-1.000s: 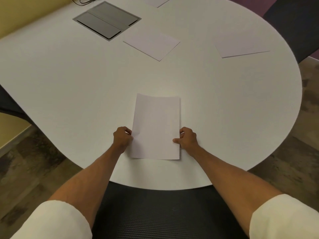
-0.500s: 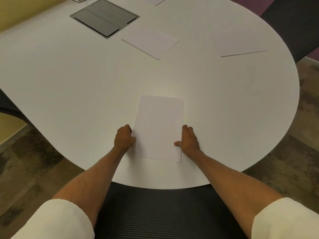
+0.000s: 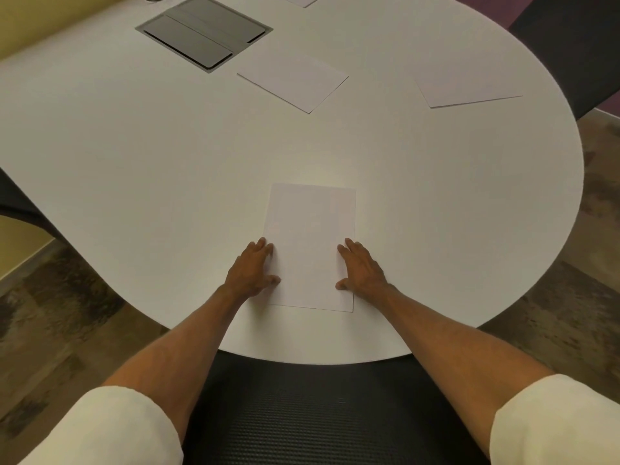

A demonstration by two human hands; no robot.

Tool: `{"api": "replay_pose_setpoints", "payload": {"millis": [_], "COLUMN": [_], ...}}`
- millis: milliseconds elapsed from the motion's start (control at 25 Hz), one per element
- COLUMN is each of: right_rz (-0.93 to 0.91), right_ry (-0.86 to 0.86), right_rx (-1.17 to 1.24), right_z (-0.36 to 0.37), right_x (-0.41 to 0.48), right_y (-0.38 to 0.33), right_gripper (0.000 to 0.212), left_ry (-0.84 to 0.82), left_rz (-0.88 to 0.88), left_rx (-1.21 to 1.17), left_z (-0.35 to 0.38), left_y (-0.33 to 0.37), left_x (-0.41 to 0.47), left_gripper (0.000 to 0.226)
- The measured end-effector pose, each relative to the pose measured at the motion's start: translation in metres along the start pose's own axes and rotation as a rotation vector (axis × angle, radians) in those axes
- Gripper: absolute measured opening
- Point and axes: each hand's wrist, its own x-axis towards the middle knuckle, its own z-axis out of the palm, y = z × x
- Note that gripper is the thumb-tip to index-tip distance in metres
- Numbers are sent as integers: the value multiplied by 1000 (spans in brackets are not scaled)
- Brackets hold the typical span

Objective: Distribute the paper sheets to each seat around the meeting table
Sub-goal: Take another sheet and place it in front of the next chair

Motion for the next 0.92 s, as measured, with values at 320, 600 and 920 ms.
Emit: {"api": "replay_pose_setpoints", "payload": {"millis": [320,600,920], "right_rz": [-21,-19,-15], "right_ry": [-15,-4,-2], "right_rx": [-50,-67,-67], "right_z": [-1,1,3], "right_x": [3,7,7], "right_y": [1,1,1], "right_gripper": [93,92,91], "left_ry": [39,56,31], "left_rz": [-15,-23,-17], "left_rx": [-64,-75,-31], "left_z": [2,3,2], "left_y": [-2,0,1], "left_x": [1,-2,-4], "left_gripper": [79,74,75]}}
